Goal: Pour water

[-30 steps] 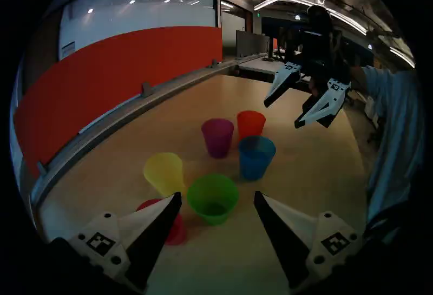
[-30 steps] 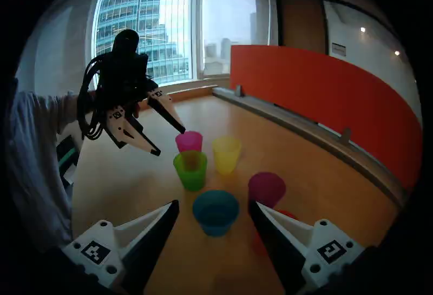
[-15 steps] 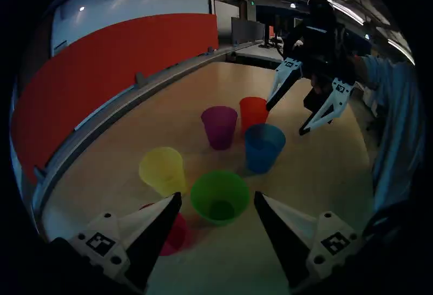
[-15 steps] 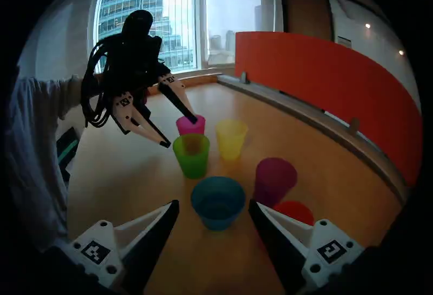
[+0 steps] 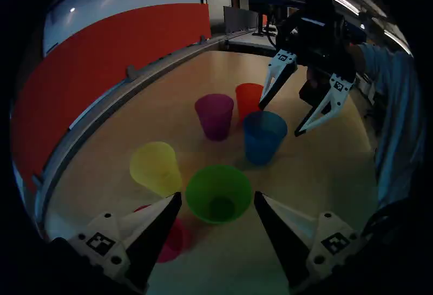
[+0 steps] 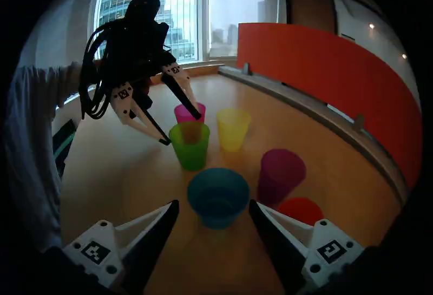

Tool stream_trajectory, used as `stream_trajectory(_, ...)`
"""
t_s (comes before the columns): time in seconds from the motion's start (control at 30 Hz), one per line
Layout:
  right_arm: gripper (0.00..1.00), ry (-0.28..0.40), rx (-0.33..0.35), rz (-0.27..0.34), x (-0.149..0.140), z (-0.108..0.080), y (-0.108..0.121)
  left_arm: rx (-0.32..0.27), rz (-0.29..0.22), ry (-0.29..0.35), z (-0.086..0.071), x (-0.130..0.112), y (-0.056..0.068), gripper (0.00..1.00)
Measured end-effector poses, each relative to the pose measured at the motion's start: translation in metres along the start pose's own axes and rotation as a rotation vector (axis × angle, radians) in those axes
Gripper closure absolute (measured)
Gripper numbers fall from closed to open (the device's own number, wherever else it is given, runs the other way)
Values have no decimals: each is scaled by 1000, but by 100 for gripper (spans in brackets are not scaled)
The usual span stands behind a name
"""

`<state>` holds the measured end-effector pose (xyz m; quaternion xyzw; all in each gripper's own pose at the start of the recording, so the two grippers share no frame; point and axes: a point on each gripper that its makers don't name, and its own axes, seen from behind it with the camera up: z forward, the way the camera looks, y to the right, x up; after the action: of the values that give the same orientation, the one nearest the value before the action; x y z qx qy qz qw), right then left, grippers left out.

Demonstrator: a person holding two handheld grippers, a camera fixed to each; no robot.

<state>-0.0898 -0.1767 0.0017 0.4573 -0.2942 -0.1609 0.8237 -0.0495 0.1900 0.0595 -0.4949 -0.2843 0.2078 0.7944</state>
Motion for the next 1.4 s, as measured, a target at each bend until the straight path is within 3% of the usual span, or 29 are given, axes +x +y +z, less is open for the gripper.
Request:
stream_trajectory(0.87, 0, -13, -20, -9, -4, 23, 7, -4, 43, -59, 26, -7, 4, 0)
stream_trajectory(1.03, 0, -13, -20, -15, -3, 25, 7, 0, 45, -64, 29, -9, 4, 10)
stream_trajectory(1.4, 0, -12, -24, -25, -4, 31, 7, -9, 31, -62, 28, -9, 6, 11)
